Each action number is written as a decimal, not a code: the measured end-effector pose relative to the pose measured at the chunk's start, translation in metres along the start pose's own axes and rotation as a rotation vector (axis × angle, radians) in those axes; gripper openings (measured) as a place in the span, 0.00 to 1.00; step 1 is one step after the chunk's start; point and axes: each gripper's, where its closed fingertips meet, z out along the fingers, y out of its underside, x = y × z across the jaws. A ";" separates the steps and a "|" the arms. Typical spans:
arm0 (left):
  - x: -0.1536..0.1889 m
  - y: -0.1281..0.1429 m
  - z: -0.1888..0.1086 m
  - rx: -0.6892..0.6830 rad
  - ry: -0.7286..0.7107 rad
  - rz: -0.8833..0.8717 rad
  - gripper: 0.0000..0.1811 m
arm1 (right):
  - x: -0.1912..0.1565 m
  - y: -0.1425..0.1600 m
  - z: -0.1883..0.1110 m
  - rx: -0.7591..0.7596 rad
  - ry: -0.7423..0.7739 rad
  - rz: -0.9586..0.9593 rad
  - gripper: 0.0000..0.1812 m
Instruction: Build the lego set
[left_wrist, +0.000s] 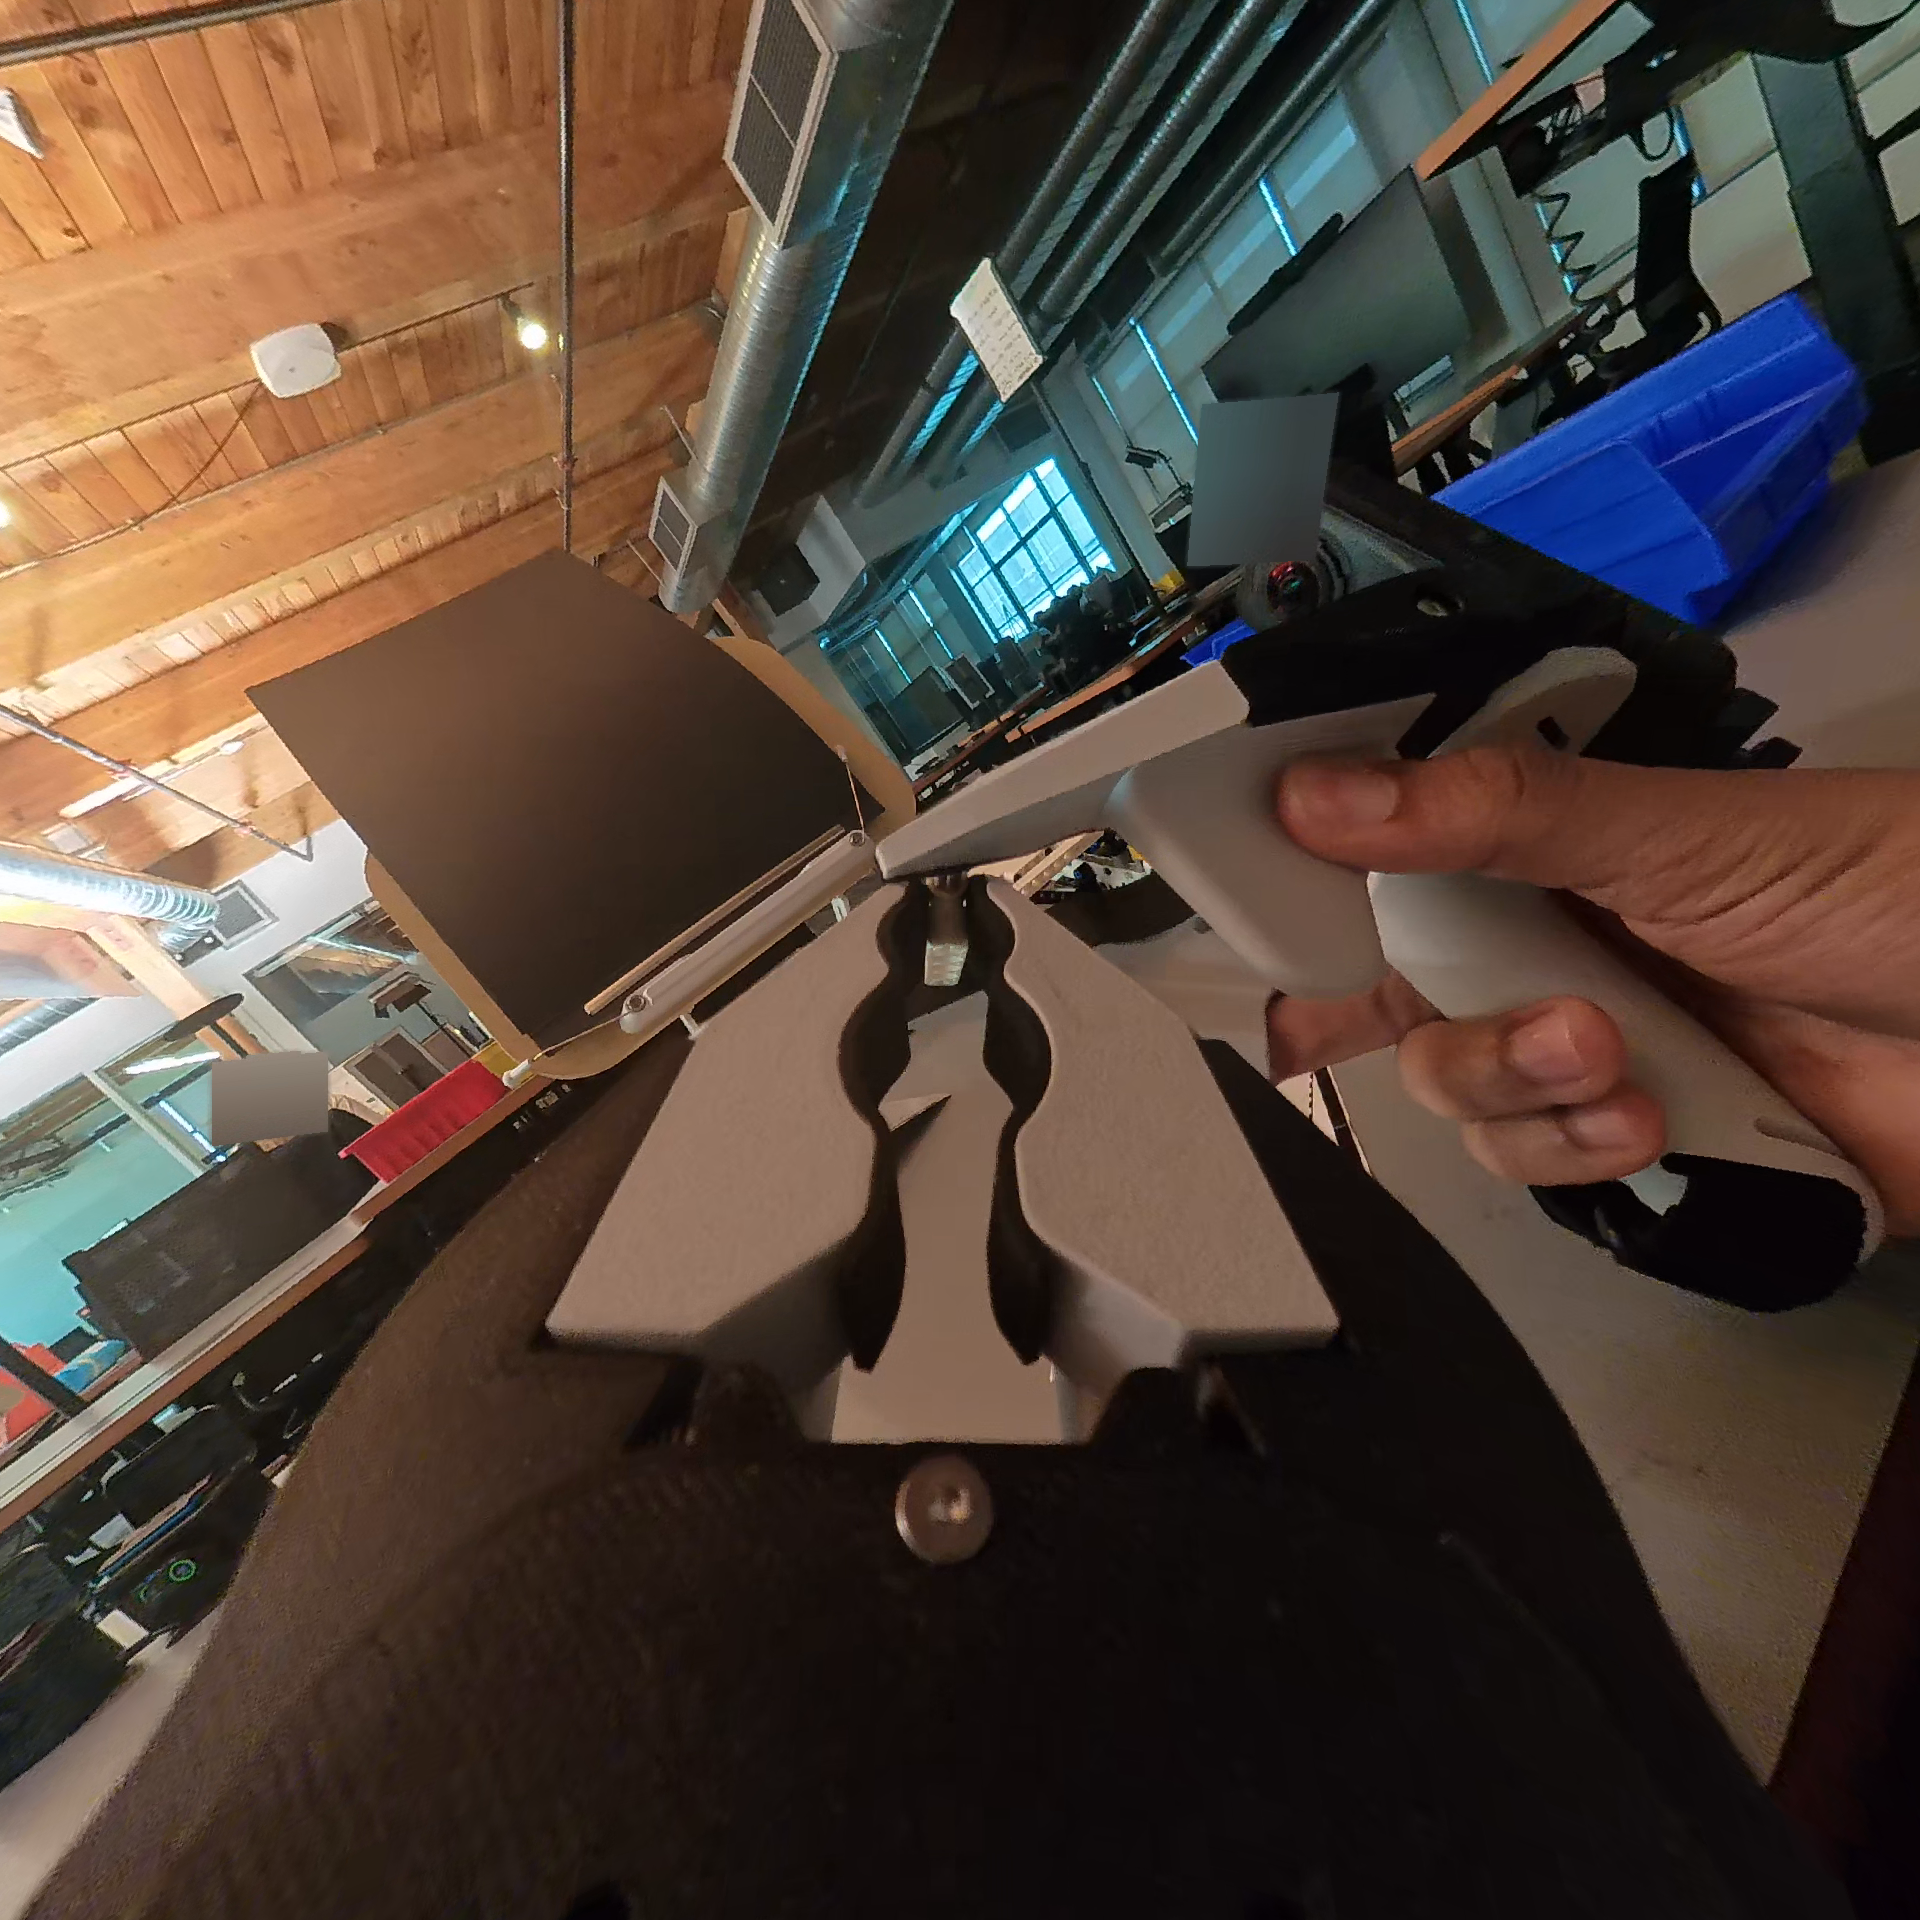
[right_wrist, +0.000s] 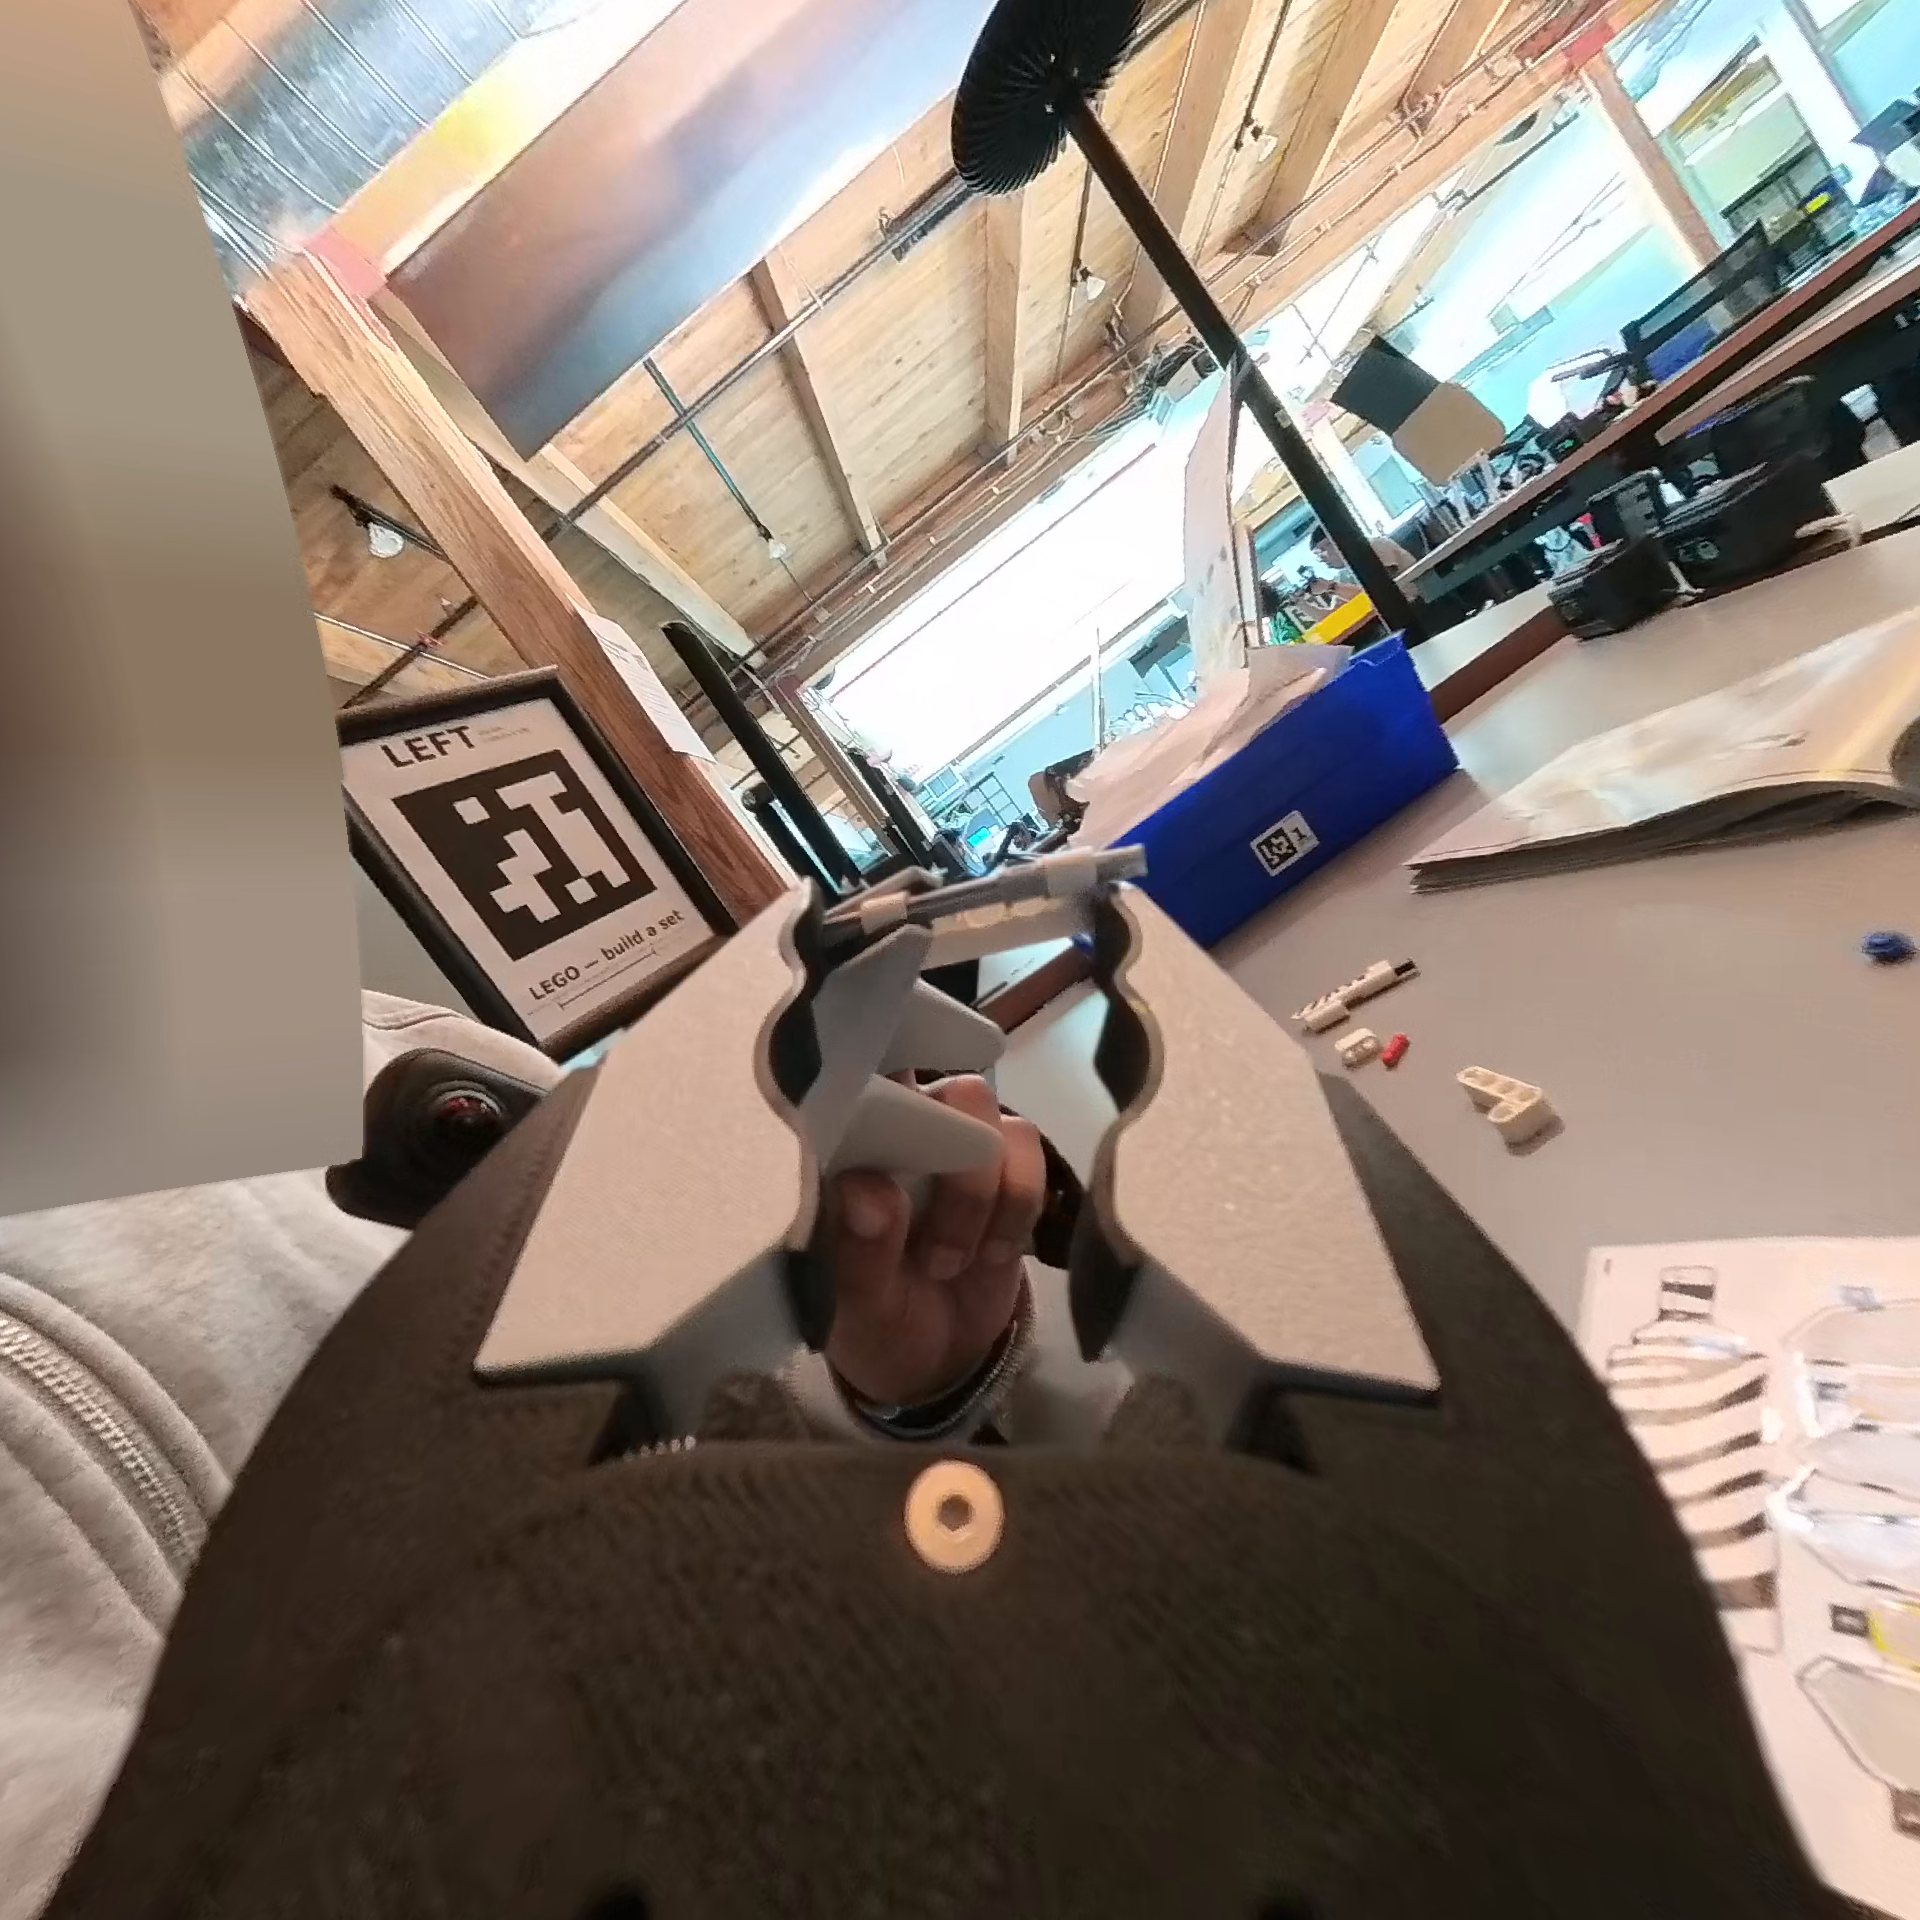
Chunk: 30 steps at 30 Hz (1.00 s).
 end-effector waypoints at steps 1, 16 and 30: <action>0.000 0.000 0.000 0.003 0.000 -0.002 0.03 | 0.000 0.000 0.000 -0.004 0.008 -0.009 0.28; -0.004 -0.002 -0.001 0.022 0.005 -0.021 0.03 | 0.000 -0.004 0.001 0.044 0.037 -0.115 0.28; -0.021 0.013 0.004 0.076 0.351 -0.789 0.04 | 0.015 -0.020 -0.016 0.147 -0.010 -0.098 0.32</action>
